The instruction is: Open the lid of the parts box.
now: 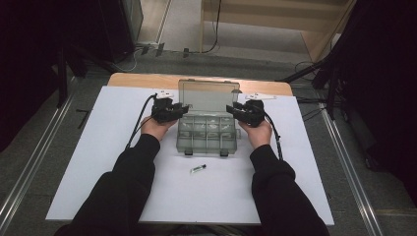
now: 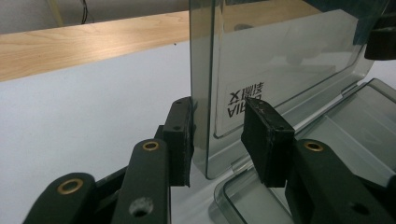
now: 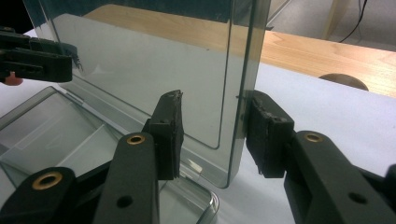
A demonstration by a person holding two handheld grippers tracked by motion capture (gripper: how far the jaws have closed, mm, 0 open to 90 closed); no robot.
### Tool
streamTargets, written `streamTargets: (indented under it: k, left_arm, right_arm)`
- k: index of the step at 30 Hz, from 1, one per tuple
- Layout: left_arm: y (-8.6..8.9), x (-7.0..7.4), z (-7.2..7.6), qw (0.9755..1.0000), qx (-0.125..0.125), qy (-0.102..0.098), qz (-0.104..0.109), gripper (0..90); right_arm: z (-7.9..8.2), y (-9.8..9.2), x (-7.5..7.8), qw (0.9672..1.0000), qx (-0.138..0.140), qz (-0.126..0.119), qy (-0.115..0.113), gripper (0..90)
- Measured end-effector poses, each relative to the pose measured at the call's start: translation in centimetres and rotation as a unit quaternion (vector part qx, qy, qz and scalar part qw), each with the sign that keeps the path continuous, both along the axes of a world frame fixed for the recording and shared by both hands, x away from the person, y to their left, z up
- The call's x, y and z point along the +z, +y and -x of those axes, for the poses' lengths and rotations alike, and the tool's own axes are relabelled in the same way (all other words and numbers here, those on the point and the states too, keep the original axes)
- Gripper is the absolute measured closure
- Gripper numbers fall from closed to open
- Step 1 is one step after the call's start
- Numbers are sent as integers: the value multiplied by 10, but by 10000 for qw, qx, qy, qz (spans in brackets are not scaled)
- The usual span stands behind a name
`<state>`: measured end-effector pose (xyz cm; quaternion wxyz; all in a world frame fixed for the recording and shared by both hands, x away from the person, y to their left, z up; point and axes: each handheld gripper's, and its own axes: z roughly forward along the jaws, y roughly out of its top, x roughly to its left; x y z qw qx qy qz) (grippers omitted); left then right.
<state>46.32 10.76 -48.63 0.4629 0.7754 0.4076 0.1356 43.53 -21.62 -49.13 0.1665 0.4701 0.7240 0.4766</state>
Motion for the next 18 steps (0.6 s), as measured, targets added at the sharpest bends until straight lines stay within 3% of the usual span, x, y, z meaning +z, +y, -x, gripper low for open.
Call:
streamTargets:
  k: [18]
  left_arm:
    - [-5, -4, -10, 9996, 160, 170, 141, 627]
  right_arm:
    - [-6, 0, -9, 9999, -130, 45, 75, 616]
